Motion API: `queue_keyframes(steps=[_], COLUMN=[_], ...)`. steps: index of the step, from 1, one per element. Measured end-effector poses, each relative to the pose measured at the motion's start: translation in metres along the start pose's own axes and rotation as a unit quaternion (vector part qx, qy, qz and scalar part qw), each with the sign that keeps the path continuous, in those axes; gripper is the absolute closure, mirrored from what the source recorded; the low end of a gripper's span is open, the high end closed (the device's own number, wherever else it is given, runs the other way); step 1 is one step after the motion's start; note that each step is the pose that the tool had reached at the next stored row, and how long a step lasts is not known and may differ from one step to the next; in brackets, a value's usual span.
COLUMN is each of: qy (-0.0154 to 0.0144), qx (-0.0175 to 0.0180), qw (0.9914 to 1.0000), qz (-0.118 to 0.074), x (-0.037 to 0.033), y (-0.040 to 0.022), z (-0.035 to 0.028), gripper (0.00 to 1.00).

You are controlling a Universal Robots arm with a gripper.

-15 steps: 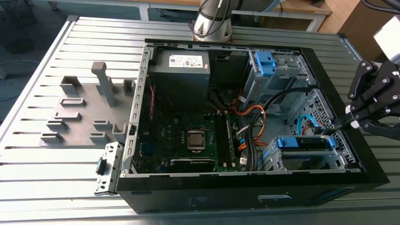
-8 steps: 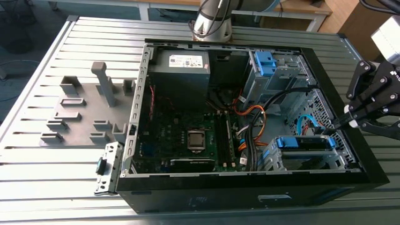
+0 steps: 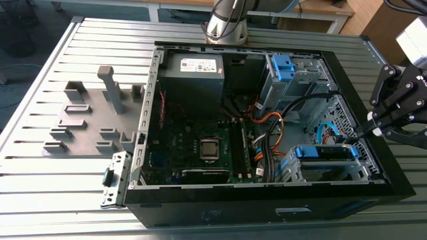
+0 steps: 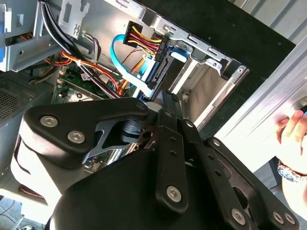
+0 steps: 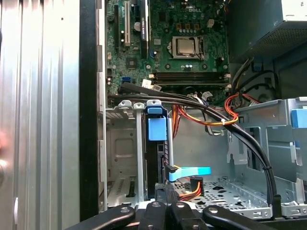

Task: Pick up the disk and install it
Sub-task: 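Insert the first disk wire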

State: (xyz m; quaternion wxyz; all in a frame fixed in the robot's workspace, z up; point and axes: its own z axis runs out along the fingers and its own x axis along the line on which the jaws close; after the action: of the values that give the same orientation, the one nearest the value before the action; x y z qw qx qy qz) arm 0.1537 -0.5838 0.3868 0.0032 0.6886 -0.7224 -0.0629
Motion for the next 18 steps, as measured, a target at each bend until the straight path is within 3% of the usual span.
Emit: queue_keyframes(steps=[2, 10, 14, 18], qy=[0.0000, 0.0000, -0.0001, 0.0002], qx=[0.0000, 0.0000, 0.0000, -0.0009], qw=[1.00000, 1.00000, 1.00000, 1.00000], qz=[0.000, 0.000, 0.000, 0.000], x=[0.0000, -0.0002, -0.0004, -0.0028], y=[0.0000, 0.0000, -0.0006, -0.0096], z=[0.0000, 0.0000, 0.0009, 0.0071], gripper=[0.89, 0.59, 0.59, 0.59])
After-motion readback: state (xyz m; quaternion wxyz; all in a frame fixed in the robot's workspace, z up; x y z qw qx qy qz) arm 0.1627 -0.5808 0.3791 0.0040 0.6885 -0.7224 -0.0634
